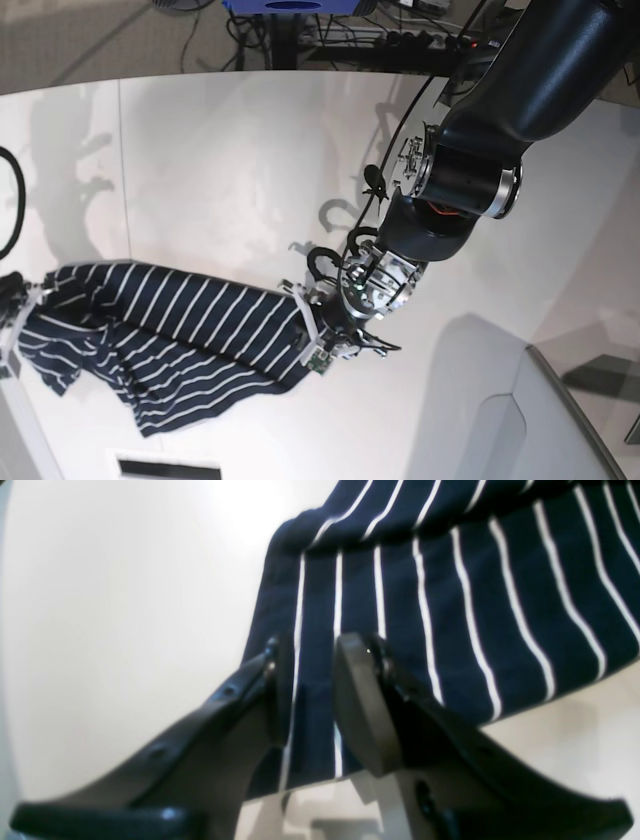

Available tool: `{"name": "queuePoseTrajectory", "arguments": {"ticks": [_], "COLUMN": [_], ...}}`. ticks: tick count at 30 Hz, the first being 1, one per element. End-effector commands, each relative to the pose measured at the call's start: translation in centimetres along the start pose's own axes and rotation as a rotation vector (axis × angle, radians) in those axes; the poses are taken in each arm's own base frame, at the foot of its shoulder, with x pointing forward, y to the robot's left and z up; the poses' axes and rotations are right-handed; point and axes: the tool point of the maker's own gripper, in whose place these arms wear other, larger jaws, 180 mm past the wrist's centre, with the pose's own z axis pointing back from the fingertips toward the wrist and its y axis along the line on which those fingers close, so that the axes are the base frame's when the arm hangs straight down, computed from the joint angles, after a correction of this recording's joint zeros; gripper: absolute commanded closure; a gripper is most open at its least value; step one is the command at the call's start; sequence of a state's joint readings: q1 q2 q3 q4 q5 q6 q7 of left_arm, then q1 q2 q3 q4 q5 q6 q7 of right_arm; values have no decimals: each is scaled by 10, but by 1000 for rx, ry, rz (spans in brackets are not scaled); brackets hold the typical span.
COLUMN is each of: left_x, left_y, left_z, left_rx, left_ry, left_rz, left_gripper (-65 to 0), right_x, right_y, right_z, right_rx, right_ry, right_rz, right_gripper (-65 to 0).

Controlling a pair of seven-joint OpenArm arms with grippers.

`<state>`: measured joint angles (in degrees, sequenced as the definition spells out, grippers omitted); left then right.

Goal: Layout the t-shirt on the table in an organized manner, then fold the t-shirt properly
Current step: 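Lay the shirt down and open both grippers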

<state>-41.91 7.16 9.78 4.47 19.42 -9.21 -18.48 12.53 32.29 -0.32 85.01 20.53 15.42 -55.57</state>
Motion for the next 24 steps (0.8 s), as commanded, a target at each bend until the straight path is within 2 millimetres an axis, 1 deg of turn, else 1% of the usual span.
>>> {"name": "queuePoseTrajectory", "arguments": {"ticks": [1, 3, 4, 6, 7, 9, 10, 11, 12, 15, 17, 20, 22, 24], "left_x": [31, 29, 20, 11, 0, -17, -22, -25, -32, -56, -69, -89, -94, -97], "left_y": [12, 12, 13, 13, 12, 21, 24, 24, 28, 32, 35, 42, 45, 52], "left_z": [-4, -4, -3, -3, 0, 6, 7, 8, 11, 20, 26, 35, 38, 41], "left_rx": [21, 21, 23, 22, 22, 36, 41, 41, 47, 56, 62, 77, 84, 94], "left_ry": [-67, -59, -28, 15, 37, 65, 76, 84, 98, 134, 157, 186, 194, 200], "left_rz": [-15, -15, -15, -13, -9, -8, -9, -8, -7, -3, 1, 15, 15, 13], "left_gripper": [-174, -168, -168, -166, -166, -165, -165, -163, -151, -97, -86, -84, -84, -84], "right_x": [13, 1, -7, -22, -31, -46, -51, -56, -62, -73, -79, -97, -108, -119], "right_y": [-12, -8, -5, 1, 4, 15, 17, 13, 8, -9, -15, -22, -25, -30], "right_z": [8, 6, 4, 1, -1, -4, -5, -4, -3, 1, 1, -2, -6, -10], "right_rx": [-32, -24, -19, -7, -2, 21, 26, 21, 13, -17, -28, -37, -38, -65], "right_ry": [-41, -16, 1, 31, 48, 76, 81, 82, 81, 80, 90, 134, 162, 192], "right_rz": [-1, 4, 7, 11, 12, 9, -8, -43, -83, -171, -192, -220, -250, -319], "right_gripper": [0, 0, 0, 0, 0, 0, 0, 0, 0, 0, 0, 0, 0, -2]}}
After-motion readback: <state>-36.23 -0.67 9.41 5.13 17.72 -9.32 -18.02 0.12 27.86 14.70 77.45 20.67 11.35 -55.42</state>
